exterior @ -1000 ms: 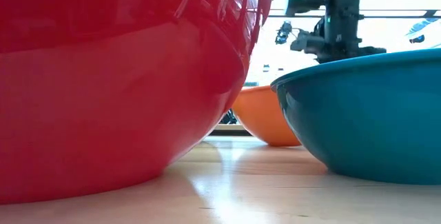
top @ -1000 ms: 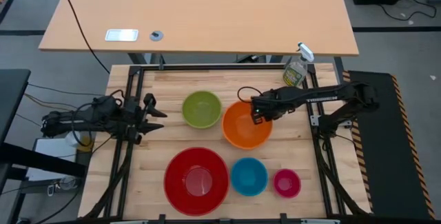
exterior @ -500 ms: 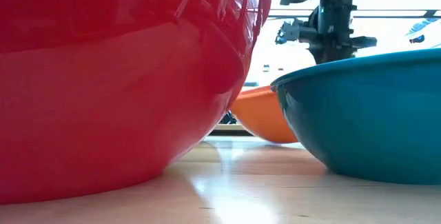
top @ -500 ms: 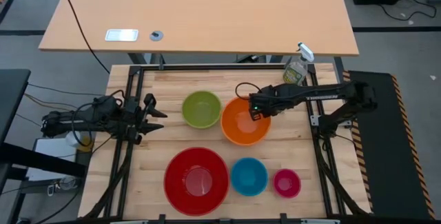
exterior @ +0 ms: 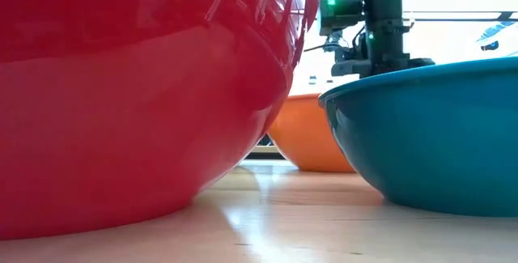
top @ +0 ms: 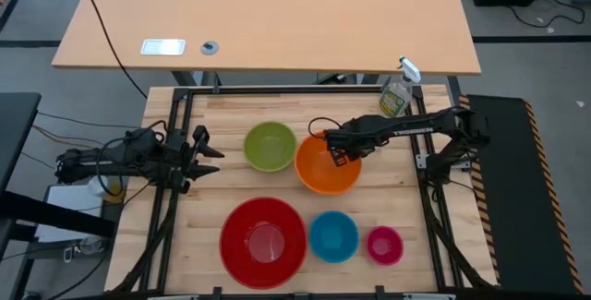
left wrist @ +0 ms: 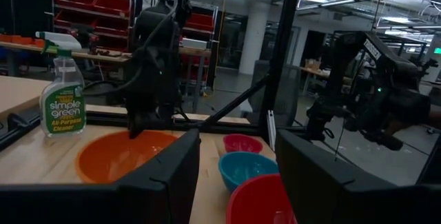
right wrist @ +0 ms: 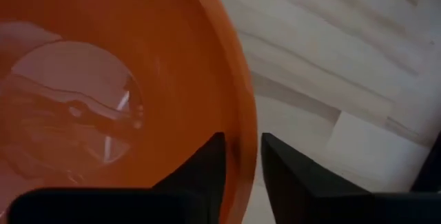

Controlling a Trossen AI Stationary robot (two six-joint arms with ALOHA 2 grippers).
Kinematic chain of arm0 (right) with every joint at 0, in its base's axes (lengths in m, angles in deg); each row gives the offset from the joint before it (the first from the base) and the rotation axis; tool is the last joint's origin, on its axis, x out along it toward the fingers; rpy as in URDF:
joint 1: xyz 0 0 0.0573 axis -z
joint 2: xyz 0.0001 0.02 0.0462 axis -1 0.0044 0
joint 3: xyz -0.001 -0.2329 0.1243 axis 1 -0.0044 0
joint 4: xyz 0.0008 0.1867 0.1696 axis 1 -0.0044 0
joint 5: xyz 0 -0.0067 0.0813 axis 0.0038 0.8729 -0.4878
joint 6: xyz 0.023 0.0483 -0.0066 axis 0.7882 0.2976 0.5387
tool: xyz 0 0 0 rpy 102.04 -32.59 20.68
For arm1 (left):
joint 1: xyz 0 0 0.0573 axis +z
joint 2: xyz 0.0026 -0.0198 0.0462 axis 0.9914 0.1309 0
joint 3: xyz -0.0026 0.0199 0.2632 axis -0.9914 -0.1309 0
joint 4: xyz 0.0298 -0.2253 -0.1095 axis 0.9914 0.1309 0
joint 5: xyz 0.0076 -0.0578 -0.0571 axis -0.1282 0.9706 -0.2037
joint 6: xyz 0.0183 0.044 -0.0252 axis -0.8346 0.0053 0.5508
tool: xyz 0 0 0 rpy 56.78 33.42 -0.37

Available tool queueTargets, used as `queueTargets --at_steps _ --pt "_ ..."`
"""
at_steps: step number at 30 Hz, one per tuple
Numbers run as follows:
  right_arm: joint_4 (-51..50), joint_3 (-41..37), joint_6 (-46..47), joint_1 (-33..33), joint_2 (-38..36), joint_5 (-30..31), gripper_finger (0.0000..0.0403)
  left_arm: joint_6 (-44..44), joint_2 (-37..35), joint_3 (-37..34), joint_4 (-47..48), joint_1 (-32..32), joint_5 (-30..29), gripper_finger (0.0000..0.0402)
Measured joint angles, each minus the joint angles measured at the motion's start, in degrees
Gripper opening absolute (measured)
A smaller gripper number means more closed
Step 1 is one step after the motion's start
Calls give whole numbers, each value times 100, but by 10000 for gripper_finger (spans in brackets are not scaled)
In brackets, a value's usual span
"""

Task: Nest bowls inside each other
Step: Stack the orange bowl on top of the large red bowl

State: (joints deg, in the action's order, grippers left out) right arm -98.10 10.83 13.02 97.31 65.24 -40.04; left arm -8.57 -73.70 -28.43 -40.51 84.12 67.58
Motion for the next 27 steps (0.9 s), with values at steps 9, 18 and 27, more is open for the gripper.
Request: queueTargets --at_steps 9,18,27 --pt "49 -83 341 115 -64 -284 209 43 0 4 -20 -1 0 192" --pt "1459 -798 387 225 -58 -505 233 176 2 4 20 -1 2 192" --pt "1490 -881 393 231 -58 -529 142 179 2 4 14 -1 0 192"
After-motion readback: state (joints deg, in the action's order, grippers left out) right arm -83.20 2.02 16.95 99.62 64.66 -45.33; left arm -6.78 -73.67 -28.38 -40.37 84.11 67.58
